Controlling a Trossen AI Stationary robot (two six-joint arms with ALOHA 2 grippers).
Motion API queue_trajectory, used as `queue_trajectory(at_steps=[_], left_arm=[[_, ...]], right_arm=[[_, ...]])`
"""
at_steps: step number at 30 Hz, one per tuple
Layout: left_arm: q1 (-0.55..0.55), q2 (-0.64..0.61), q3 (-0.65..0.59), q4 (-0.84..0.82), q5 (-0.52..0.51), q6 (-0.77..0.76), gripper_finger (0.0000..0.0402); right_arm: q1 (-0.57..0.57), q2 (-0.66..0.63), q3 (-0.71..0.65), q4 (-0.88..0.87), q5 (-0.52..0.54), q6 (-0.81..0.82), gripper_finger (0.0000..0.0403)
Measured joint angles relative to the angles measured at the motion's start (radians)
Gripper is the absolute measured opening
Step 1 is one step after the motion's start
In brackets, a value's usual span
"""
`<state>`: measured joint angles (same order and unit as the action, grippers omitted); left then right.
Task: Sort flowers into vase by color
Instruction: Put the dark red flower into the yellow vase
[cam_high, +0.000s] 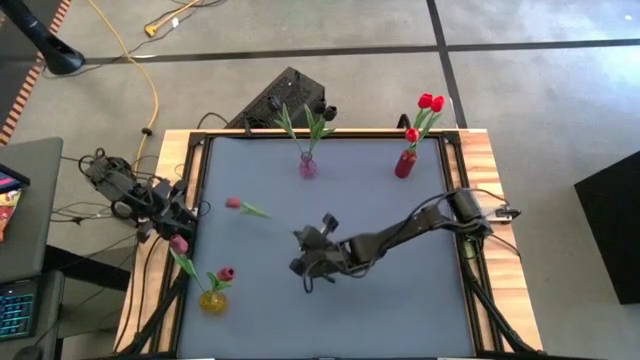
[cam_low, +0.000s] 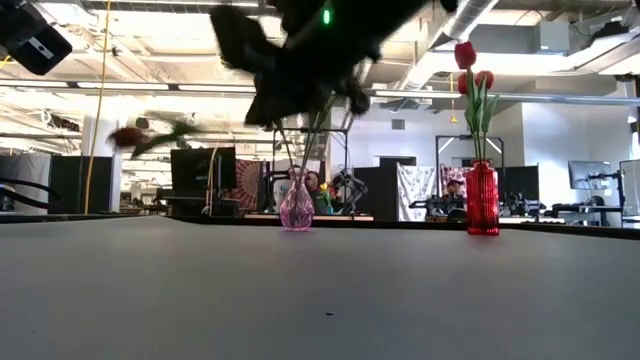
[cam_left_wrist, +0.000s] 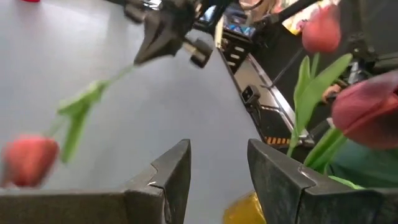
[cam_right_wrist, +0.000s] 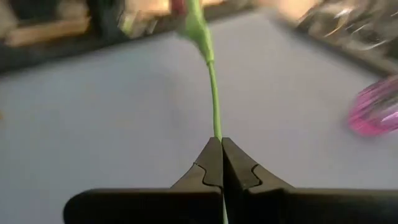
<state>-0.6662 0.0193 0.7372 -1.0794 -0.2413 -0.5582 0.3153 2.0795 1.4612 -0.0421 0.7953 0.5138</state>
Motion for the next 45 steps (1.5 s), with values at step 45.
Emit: queue_trajectory(at_steps=[45], left_arm=[[0.0, 0.0, 0.021, 0.298, -0.293, 0.126, 0.0146]], right_arm=[[-0.261, 0.311, 0.358, 0.277, -0.404, -0.205, 0.0064]])
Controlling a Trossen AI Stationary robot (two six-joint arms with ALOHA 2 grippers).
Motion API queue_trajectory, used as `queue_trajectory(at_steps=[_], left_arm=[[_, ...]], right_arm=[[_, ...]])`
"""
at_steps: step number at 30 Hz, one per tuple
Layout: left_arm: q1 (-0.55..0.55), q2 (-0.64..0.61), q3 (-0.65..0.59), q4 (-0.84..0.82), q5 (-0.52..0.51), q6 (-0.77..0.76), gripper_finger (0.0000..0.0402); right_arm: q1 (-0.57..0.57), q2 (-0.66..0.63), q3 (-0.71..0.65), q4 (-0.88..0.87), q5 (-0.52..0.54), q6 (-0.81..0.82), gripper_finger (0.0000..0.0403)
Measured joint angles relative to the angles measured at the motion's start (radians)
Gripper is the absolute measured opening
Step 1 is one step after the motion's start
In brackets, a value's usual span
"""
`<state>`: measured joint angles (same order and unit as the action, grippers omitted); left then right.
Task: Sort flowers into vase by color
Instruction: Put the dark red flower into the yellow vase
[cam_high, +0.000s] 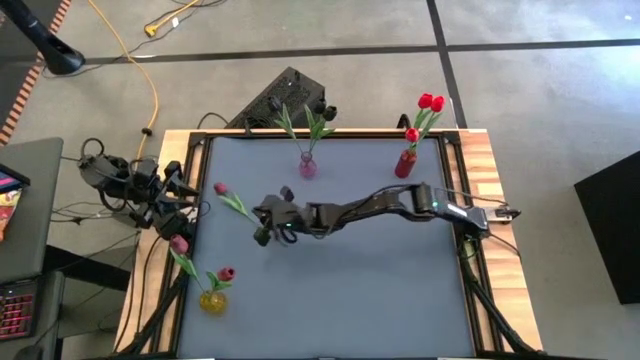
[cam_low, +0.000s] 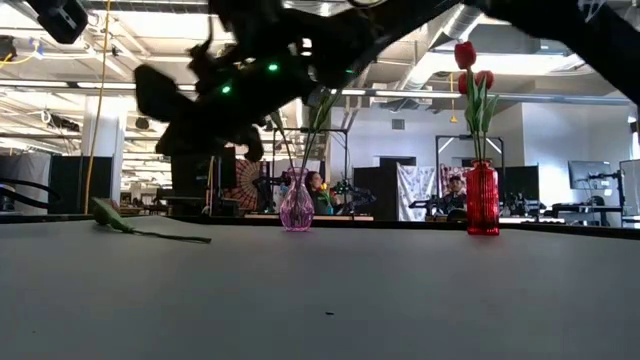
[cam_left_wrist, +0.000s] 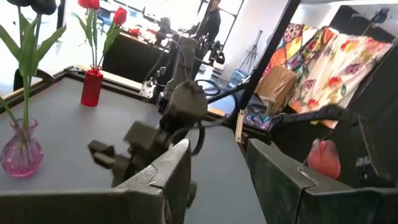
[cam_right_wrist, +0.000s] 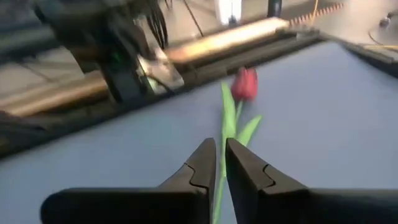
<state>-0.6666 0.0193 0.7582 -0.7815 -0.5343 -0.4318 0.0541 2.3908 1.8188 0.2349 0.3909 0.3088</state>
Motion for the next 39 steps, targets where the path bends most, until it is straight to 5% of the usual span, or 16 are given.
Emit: queue_trajectory(at_steps=[9, 14, 19, 27, 35, 39], left_arm=[[0.0, 0.0, 0.0, 0.002, 0.0, -0.026, 0.0146], [0.0, 0.0, 0.0, 0.0, 0.001, -0.026, 0.0146], [0.0, 0.0, 0.0, 0.001, 0.0, -0.023, 0.0146], [0.0, 0.0, 0.0, -0.001, 0.004, -0.019, 0.0146], [0.0, 0.0, 0.0, -0.016, 0.007, -0.025, 0.0146], [0.0, 0.0, 0.0, -0.016, 0.027, -0.033, 0.0146]], right_arm=[[-0.012, 0.195, 0.315, -0.347, -0.039, 0.029, 0.0144], [-0.008, 0.228, 0.34, -0.404, -0.035, 0.057, 0.0195], [0.001, 0.234, 0.334, -0.456, -0.026, 0.084, 0.0206], [0.034, 0.227, 0.274, -0.467, -0.003, 0.111, 0.0166], [0.056, 0.224, 0.241, -0.476, 0.056, 0.137, 0.0031], [0.057, 0.21, 0.239, -0.484, 0.078, 0.186, 0.0019]])
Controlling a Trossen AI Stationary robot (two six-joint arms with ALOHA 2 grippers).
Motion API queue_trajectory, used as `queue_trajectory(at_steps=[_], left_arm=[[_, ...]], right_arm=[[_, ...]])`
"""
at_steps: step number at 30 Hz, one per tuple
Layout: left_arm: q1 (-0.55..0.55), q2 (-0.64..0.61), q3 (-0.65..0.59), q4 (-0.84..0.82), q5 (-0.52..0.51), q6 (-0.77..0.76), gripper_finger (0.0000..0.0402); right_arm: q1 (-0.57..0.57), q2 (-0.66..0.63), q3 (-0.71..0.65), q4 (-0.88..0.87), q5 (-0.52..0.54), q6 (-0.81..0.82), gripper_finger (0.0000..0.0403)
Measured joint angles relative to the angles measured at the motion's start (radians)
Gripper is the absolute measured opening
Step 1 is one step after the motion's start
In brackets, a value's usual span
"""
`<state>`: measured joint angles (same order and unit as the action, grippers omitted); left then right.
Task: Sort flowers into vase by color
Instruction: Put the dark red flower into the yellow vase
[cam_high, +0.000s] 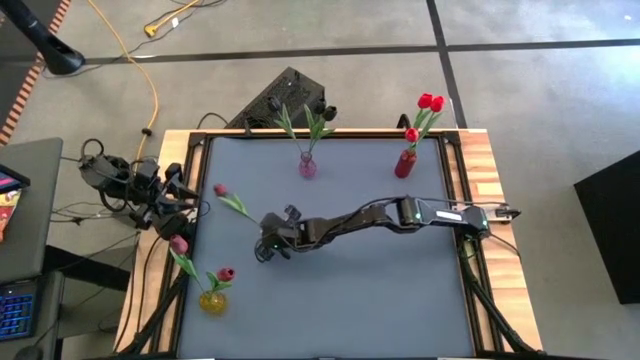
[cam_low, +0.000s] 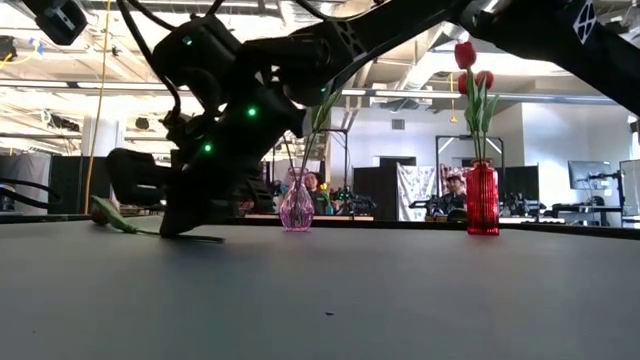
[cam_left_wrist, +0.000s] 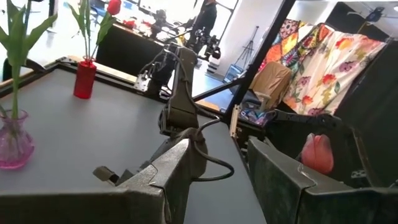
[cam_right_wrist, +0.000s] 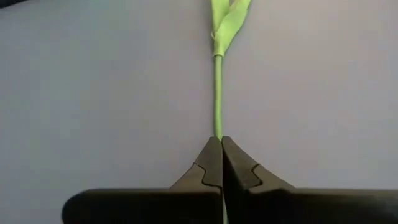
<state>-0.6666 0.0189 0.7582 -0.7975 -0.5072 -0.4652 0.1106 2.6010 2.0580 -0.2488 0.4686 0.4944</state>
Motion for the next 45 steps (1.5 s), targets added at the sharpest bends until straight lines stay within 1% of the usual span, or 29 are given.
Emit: queue_trajectory(at_steps=[4, 7, 10, 15, 19, 23, 26, 28, 30, 33, 37, 39, 42, 45], left_arm=[[0.0, 0.0, 0.0, 0.0, 0.005, -0.002, 0.0146], [0.0, 0.0, 0.0, -0.001, 0.011, -0.007, 0.0146], [0.0, 0.0, 0.0, -0.007, 0.026, -0.011, 0.0146], [0.0, -0.001, -0.006, -0.029, 0.032, -0.022, 0.0146], [0.0, -0.001, -0.03, -0.031, 0.032, -0.027, 0.0146], [0.0, -0.001, -0.059, -0.031, 0.032, -0.031, 0.0146], [0.0, -0.001, -0.081, -0.031, 0.019, -0.035, 0.0146], [0.0, -0.001, -0.094, -0.031, -0.005, -0.045, 0.0146], [0.0, -0.001, -0.099, -0.034, -0.026, -0.049, 0.0146], [0.0, 0.0, -0.108, -0.038, -0.058, -0.053, 0.0146], [0.001, 0.0, -0.108, -0.057, -0.084, -0.061, 0.0146], [0.001, 0.0, -0.108, -0.056, -0.099, -0.069, 0.0146], [0.0, 0.0, -0.108, -0.057, -0.102, -0.07, 0.0146], [0.0, 0.0, -0.108, -0.057, -0.103, -0.072, 0.0146]], right_arm=[[-0.01, -0.038, -0.006, -0.039, 0.026, 0.021, 0.0016], [-0.015, -0.075, -0.008, -0.068, 0.082, 0.006, 0.0016], [-0.017, -0.123, -0.007, -0.111, 0.159, 0.016, 0.0016], [-0.016, -0.188, -0.095, -0.102, 0.223, 0.03, 0.0016], [-0.012, -0.276, -0.235, 0.06, 0.242, 0.038, 0.0016], [-0.012, -0.364, -0.434, 0.334, 0.242, 0.039, 0.0016], [-0.013, -0.424, -0.581, 0.586, 0.241, 0.033, 0.0016], [-0.013, -0.453, -0.648, 0.762, 0.21, 0.032, 0.0016], [-0.013, -0.478, -0.694, 0.83, 0.163, 0.032, 0.0016], [-0.013, -0.48, -0.703, 0.798, 0.111, 0.032, 0.0024], [-0.006, -0.472, -0.676, 0.755, 0.076, 0.088, 0.0068], [-0.011, -0.453, -0.642, 0.703, 0.042, 0.104, 0.0082], [-0.025, -0.388, -0.548, 0.592, 0.007, 0.103, 0.0091], [-0.046, -0.317, -0.408, 0.438, 0.003, 0.1, 0.0094]])
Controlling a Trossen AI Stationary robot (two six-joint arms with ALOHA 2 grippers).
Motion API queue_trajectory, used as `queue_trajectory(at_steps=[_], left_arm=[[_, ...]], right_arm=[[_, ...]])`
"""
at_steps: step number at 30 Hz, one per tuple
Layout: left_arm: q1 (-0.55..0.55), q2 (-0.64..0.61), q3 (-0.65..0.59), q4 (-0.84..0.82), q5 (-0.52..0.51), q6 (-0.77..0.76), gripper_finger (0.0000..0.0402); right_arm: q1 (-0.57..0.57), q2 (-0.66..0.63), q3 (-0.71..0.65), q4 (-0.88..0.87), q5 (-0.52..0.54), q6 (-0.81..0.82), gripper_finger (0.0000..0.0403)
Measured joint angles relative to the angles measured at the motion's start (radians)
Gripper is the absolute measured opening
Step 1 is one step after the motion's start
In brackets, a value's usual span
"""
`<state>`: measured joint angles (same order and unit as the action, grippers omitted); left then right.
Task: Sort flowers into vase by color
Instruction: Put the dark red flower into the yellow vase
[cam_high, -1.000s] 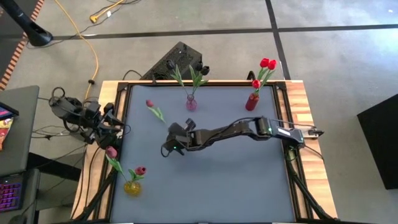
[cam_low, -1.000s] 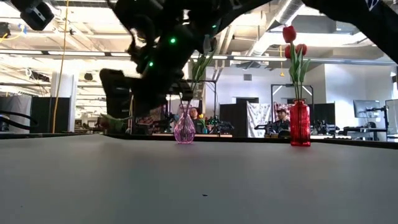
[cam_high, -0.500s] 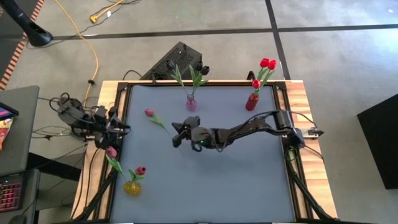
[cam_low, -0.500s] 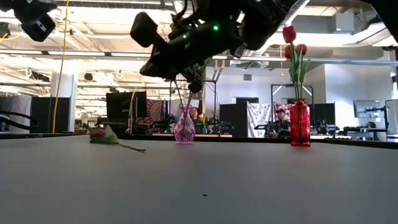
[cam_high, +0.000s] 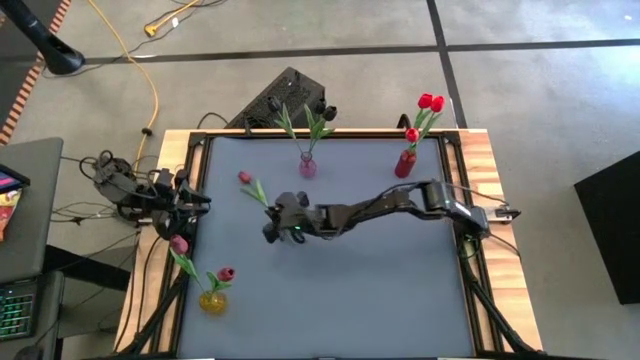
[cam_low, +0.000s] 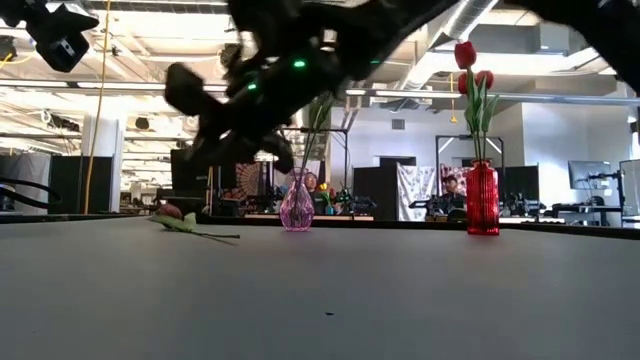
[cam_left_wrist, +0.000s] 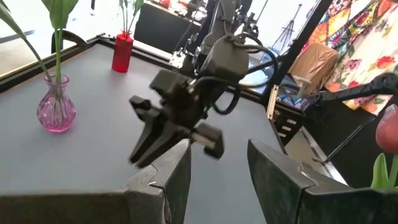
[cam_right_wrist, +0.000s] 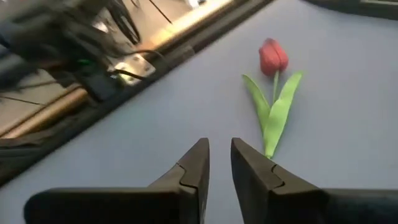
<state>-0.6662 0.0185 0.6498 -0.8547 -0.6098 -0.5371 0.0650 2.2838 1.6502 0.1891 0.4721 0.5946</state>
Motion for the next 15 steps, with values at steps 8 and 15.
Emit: queue_trajectory(at_steps=[8, 15], left_arm=[[0.0, 0.0, 0.0, -0.001, 0.003, -0.016, 0.0146], [0.0, 0.0, 0.0, -0.003, 0.049, -0.033, 0.0146]], right_arm=[[-0.09, 0.218, 0.397, -0.316, -0.023, -0.024, 0.0096], [-0.133, 0.355, 0.609, -0.488, -0.118, -0.038, 0.0097]])
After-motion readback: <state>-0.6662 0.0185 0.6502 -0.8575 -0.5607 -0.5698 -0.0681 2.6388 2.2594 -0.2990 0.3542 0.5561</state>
